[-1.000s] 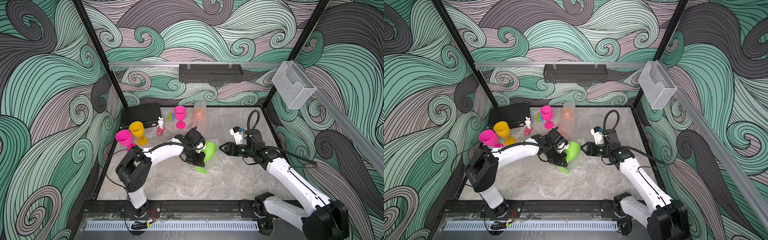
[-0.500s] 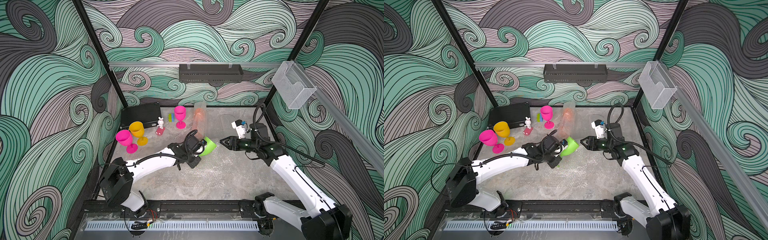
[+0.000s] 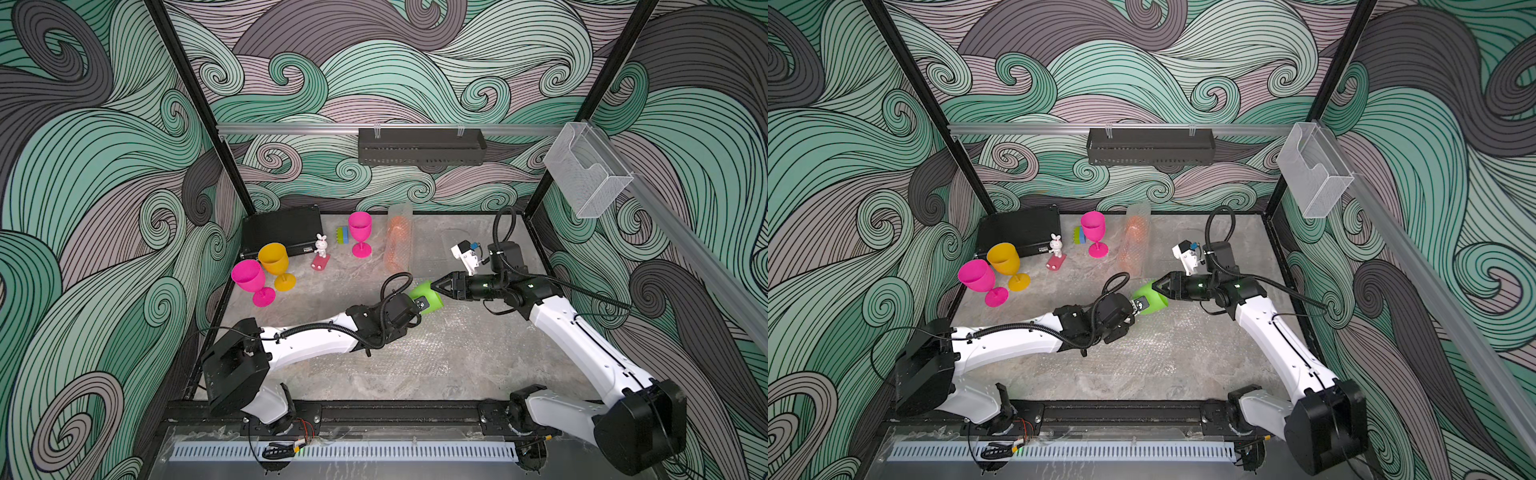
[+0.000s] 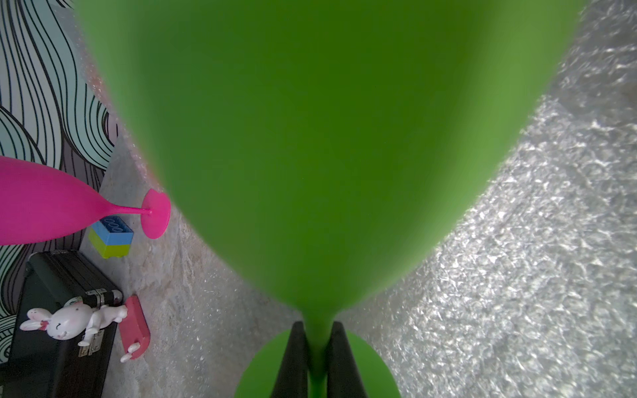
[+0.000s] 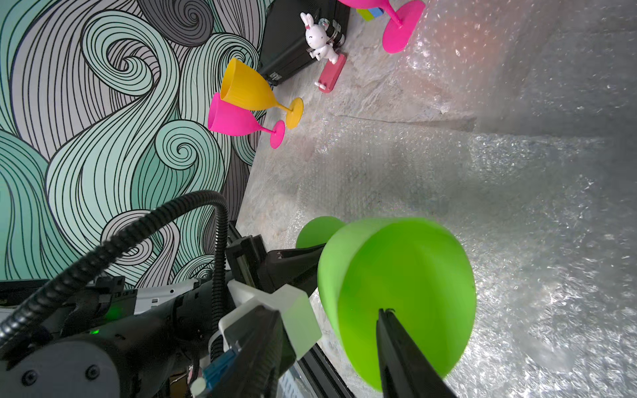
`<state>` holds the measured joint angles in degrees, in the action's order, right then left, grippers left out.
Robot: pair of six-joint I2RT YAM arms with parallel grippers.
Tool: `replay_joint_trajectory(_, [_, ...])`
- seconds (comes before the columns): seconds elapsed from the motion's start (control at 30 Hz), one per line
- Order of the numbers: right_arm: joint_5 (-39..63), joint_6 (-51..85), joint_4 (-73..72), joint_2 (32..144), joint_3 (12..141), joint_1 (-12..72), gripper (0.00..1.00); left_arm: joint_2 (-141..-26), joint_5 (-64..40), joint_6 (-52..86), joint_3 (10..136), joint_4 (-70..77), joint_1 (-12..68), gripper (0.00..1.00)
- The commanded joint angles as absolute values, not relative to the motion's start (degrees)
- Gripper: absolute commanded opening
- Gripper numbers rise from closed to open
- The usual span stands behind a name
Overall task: Unpack wine glasses from bubble wrap
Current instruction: Place the wine glass at the center of the board.
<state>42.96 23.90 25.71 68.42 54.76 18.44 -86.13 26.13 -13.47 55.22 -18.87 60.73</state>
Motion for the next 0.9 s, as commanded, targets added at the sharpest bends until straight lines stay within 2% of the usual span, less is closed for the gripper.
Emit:
replay_joint_trajectory(0.0, [46.11,25.26,23.36,69.07,54.34,18.89,0.45,-85.52,29.85,-14.5,54.87,-15.49,61.45,0.02])
replay_joint_trajectory(0.5, [50.53,27.91,19.09,71.89,53.29,19.25,0.27,-84.29,31.98,-13.54,53.24,-11.63,62.47,0.02])
replay_joint_trajectory(0.87, [54.11,31.44,13.95,72.2,51.85,19.29,0.05,-83.59,35.27,-15.09,50.94,-6.03,63.45,0.02])
